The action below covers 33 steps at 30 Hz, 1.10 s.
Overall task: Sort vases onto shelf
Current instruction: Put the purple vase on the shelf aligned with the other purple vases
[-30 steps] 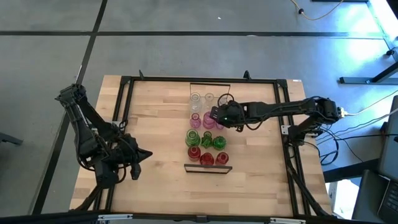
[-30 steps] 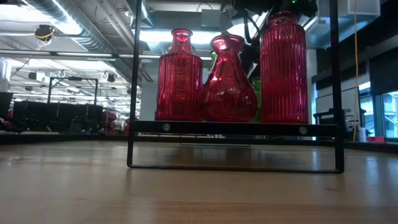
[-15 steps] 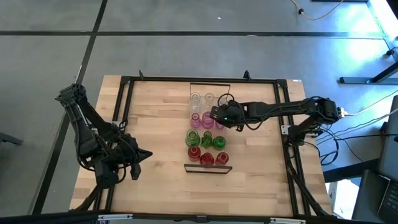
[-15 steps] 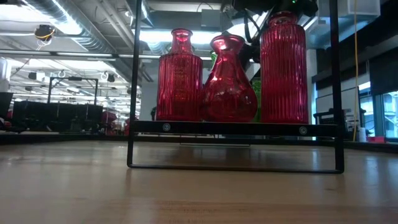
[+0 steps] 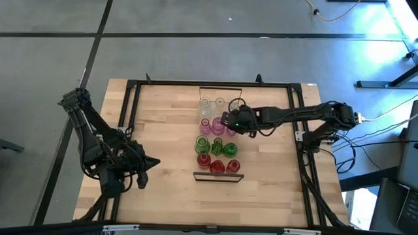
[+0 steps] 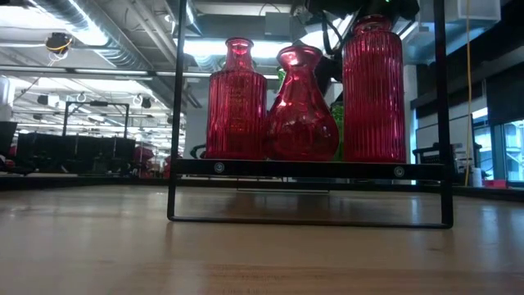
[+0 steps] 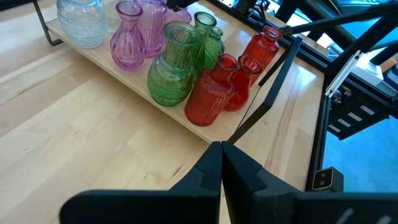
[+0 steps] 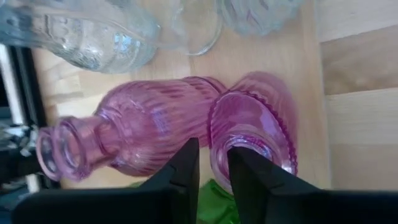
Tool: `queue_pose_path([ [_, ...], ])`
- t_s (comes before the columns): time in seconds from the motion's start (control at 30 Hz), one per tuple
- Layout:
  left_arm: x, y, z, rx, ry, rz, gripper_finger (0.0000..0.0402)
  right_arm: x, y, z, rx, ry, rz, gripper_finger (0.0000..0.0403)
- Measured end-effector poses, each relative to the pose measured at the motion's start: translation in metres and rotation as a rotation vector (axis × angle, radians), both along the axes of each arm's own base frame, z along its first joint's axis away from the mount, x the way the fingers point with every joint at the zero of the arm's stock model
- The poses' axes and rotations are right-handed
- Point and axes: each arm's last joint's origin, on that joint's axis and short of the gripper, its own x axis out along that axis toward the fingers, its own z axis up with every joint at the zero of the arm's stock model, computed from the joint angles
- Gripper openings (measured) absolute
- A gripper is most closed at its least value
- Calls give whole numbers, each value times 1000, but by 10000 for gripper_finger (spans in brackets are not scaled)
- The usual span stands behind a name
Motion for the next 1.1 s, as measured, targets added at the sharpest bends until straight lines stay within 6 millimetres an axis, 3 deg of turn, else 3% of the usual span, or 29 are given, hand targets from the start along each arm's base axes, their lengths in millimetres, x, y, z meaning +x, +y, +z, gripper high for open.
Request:
queue_pose_path([
  [0.23,0,0,0,-5,-4,0,0,-2,0,17,-20,69,48,74],
  [1.1,-1,-3,1,-9,-22,-9,0,2,-4,16,26,36,2,74],
])
